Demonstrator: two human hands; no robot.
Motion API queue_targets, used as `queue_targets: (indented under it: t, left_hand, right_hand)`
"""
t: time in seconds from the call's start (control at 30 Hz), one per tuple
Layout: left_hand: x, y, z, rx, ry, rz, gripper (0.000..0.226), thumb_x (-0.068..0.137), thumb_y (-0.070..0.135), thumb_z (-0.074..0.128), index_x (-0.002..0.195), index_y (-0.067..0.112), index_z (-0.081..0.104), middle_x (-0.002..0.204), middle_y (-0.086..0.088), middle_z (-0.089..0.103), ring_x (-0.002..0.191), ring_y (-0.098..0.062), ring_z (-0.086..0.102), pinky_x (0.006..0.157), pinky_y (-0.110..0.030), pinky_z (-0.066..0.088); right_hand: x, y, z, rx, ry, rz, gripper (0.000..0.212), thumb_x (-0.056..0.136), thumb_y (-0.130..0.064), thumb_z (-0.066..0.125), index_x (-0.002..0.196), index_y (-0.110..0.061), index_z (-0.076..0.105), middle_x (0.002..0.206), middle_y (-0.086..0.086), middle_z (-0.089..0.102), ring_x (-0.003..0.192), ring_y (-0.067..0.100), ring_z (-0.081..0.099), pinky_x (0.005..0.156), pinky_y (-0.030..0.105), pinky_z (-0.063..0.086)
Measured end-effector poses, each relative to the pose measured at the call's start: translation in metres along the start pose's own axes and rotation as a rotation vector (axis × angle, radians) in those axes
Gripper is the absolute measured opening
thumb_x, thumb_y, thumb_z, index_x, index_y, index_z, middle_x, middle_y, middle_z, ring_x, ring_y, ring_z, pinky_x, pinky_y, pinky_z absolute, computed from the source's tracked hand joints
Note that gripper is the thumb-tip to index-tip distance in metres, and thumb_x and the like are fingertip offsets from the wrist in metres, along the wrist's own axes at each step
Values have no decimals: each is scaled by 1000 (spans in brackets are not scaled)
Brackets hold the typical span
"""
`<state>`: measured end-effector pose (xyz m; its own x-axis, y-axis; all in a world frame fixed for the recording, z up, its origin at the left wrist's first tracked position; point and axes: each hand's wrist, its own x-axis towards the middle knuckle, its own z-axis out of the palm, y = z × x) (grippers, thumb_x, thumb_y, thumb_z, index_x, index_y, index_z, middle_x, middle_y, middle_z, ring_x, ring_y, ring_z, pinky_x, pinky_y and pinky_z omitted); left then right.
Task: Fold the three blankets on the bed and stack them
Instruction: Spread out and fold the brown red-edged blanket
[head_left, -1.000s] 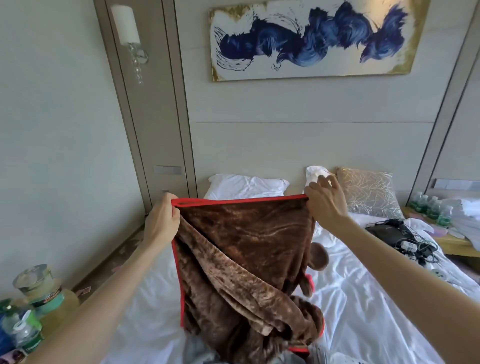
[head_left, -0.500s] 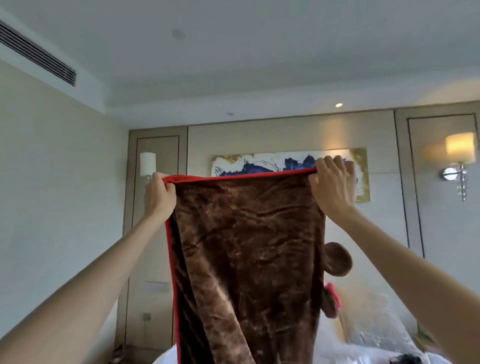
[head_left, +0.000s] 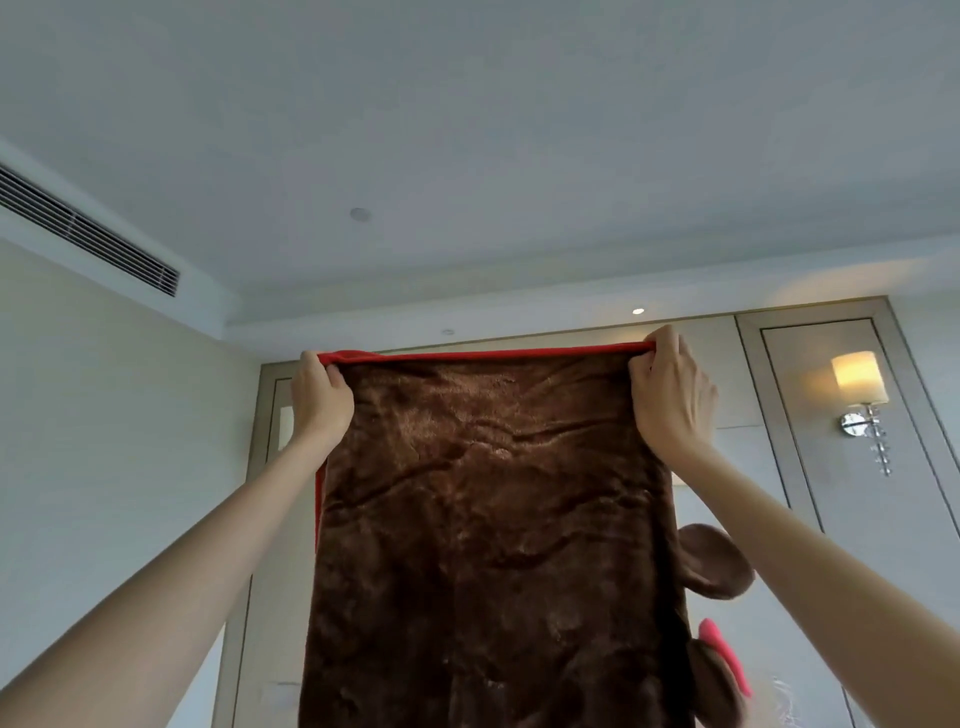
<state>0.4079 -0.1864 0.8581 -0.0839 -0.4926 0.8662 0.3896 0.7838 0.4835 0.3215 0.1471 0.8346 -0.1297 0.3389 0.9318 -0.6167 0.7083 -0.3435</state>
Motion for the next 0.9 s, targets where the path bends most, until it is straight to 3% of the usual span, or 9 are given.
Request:
queue_targets:
  t: [0.1,0.27,0.37,0.5,0.6,0.77,0.9]
  left_hand:
    - [-3,38,-28,-47,27,5,18,105,12,36,113,2,49,99,-9,49,89,-22,48,76,-31,38]
    - [-7,94,-86,-73,67,26,21,105,14,39,112,0,51,101,-13,53,92,-27,52,76,-35,38]
    - [-10,114,-117,-91,93,21,22,103,18,41,117,3,52,111,-13,56,97,-27,52,81,-34,39]
    - [-22,126,-143,-139,46,-19,16,103,22,44,116,16,50,108,1,53,95,-19,51,81,-33,40]
    - [-39,118,-148,-144,18,-66,13,102,23,45,114,18,49,107,1,53,95,-19,52,81,-33,41]
    - [-87,76,-139,-141,-59,-150,15,103,18,46,115,12,53,108,0,53,98,-16,50,81,-29,39]
    - [-137,13,-115,-80,-168,-244,22,103,19,46,121,11,54,111,-2,54,100,-17,51,83,-29,42]
  right_hand:
    - [9,-16,-39,117,27,82,15,94,-17,36,103,-8,44,83,11,56,68,32,49,62,36,33]
    - [19,-47,-110,362,35,153,11,94,-16,38,100,-10,45,86,9,57,78,30,51,66,40,41]
    - [19,-63,-147,552,56,211,13,93,-15,41,100,-9,50,84,1,54,78,21,50,65,33,39]
    - [16,-79,-180,705,115,301,10,93,-9,43,99,-8,51,85,-1,52,74,12,49,60,20,37]
    - [3,-81,-189,713,102,353,9,92,-7,44,98,-7,52,92,8,55,83,20,52,70,30,42]
    - [-47,-51,-168,574,-37,454,14,93,-10,44,102,-7,53,86,2,55,90,27,57,85,45,49]
    - [-108,-7,-130,456,-131,510,13,91,-11,46,100,-8,56,93,8,60,90,26,57,85,42,48]
